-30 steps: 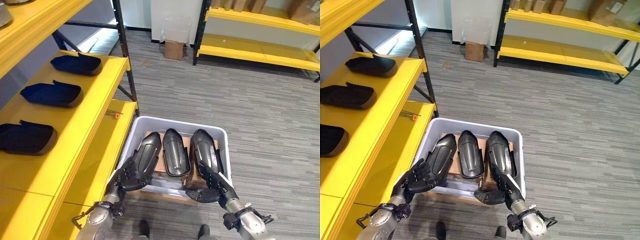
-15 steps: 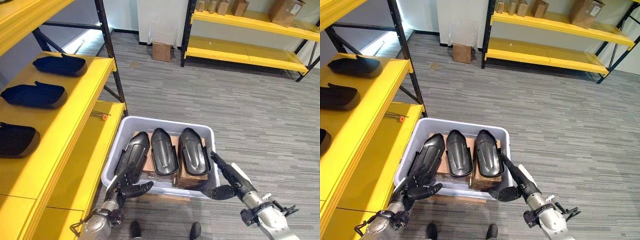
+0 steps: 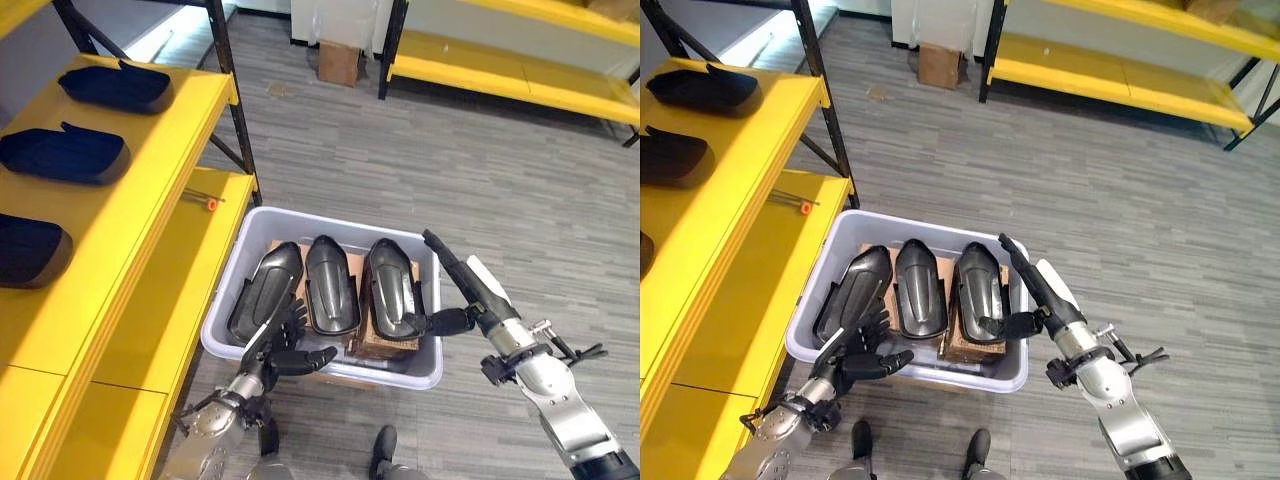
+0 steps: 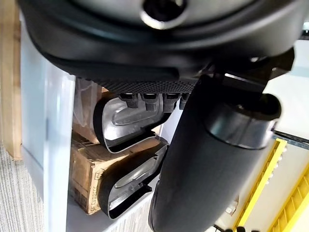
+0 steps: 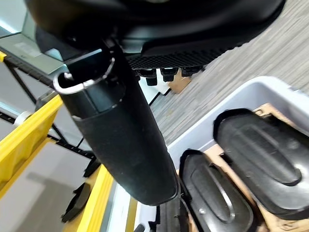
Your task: Move parts from the plastic box to the shelf.
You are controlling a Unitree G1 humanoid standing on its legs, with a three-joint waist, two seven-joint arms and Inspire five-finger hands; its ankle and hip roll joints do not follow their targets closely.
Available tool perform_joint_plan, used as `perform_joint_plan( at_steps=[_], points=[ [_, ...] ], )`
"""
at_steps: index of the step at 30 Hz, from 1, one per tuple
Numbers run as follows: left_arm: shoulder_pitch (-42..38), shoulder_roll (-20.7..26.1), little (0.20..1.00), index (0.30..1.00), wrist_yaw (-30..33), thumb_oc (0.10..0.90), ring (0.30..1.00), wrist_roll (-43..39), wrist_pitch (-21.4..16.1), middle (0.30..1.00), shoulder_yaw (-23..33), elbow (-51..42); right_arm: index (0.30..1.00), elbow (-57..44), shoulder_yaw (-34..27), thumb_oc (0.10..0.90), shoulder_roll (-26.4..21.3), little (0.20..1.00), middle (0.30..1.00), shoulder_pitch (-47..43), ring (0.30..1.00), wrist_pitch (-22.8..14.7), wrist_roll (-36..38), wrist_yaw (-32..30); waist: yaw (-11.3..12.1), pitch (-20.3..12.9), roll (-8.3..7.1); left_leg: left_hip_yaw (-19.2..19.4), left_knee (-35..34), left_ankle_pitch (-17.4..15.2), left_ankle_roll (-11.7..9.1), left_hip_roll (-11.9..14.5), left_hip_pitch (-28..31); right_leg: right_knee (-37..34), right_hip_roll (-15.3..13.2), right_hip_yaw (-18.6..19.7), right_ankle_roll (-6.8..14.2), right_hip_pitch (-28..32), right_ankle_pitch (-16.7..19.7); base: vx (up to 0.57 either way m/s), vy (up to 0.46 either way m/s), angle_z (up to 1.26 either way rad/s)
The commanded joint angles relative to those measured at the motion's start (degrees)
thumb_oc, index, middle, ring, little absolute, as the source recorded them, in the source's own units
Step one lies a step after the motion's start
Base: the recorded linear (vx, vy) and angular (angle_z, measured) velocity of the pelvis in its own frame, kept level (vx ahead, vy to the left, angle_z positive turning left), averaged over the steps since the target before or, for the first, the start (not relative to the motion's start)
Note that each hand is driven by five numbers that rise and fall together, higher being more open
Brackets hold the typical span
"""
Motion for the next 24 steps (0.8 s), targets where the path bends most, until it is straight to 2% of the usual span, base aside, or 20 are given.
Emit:
perform_joint_plan(
  at_steps=[1,9,20,24],
  points=[
    [-7.3,1.6,1.000,1.000,-0.5,0.900,1.000,-2.8,-6.2,1.000,1.1,-7.7,1.000,-3.8,-2.0,0.900,-4.5,1.000,1.000,-9.1,1.000,-4.9,-0.6,-3.6,0.7,3.1,-0.12,-1.1,5.7,-5.3,-1.1,3.7,-1.8,4.5,-4.2,-0.7,2.7,3.7,-5.6,-0.06,-0.006,-0.01],
    [-9.7,3.0,1.000,1.000,0.8,0.900,1.000,-2.9,-7.7,1.000,2.2,-9.9,1.000,0.6,0.7,0.900,-4.9,1.000,1.000,-14.4,1.000,-3.6,-1.0,-4.8,1.2,6.5,0.02,-1.5,8.2,-5.8,-0.9,3.3,-5.4,5.3,-5.1,-0.4,2.6,0.8,-4.9,-0.05,0.005,-0.02],
    [-11.1,2.7,1.000,1.000,1.5,0.900,1.000,-3.3,-8.5,1.000,2.4,-10.7,1.000,3.6,1.0,0.900,-3.7,1.000,1.000,-13.4,1.000,-2.7,-2.2,-5.6,1.2,8.6,0.05,-2.2,9.5,-6.1,-0.5,2.7,-8.3,6.2,-5.9,-0.5,2.7,-1.5,-4.4,-0.01,0.003,0.01],
    [-11.8,2.7,1.000,1.000,2.0,0.900,1.000,-3.5,-8.9,1.000,2.6,-11.2,1.000,4.9,1.1,0.900,-3.7,1.000,1.000,-13.4,1.000,-2.3,-4.8,-6.4,1.3,9.5,-0.05,-2.2,10.2,-6.3,-0.3,2.6,-9.5,6.3,-6.1,-0.5,2.8,-2.3,-4.0,-0.01,0.007,0.03]
  ],
)
